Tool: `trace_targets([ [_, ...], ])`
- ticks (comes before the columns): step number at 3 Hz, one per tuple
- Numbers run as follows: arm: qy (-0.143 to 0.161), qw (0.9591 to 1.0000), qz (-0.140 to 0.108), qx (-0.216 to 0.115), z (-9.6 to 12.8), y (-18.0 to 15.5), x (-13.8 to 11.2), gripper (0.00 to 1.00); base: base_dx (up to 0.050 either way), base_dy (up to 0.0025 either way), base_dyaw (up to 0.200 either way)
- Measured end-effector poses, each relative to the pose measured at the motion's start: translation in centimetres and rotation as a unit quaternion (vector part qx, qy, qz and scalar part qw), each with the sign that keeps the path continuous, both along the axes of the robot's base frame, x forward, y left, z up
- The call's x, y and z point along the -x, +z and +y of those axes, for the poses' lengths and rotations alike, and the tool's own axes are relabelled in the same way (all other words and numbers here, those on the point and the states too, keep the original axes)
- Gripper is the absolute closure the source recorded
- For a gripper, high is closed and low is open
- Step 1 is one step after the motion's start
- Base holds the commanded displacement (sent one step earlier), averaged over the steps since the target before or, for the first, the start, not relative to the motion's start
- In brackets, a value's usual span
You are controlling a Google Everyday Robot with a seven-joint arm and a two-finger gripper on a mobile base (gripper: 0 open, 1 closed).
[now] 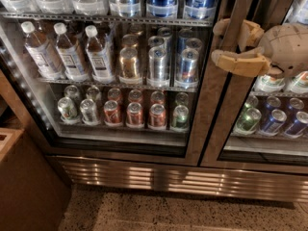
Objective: Open left fridge door
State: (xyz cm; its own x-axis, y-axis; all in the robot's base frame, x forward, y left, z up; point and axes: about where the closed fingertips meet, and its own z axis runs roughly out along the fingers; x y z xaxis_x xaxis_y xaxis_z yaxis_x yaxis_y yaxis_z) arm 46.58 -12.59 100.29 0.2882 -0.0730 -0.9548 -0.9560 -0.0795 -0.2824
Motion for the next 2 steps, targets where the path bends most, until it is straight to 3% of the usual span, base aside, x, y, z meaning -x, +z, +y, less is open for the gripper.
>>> trace_targets([
  [2,0.004,1.0000,-0.001,0.003,0.04,-0.08,0.06,1.00,0.000,0.00000,0.000],
])
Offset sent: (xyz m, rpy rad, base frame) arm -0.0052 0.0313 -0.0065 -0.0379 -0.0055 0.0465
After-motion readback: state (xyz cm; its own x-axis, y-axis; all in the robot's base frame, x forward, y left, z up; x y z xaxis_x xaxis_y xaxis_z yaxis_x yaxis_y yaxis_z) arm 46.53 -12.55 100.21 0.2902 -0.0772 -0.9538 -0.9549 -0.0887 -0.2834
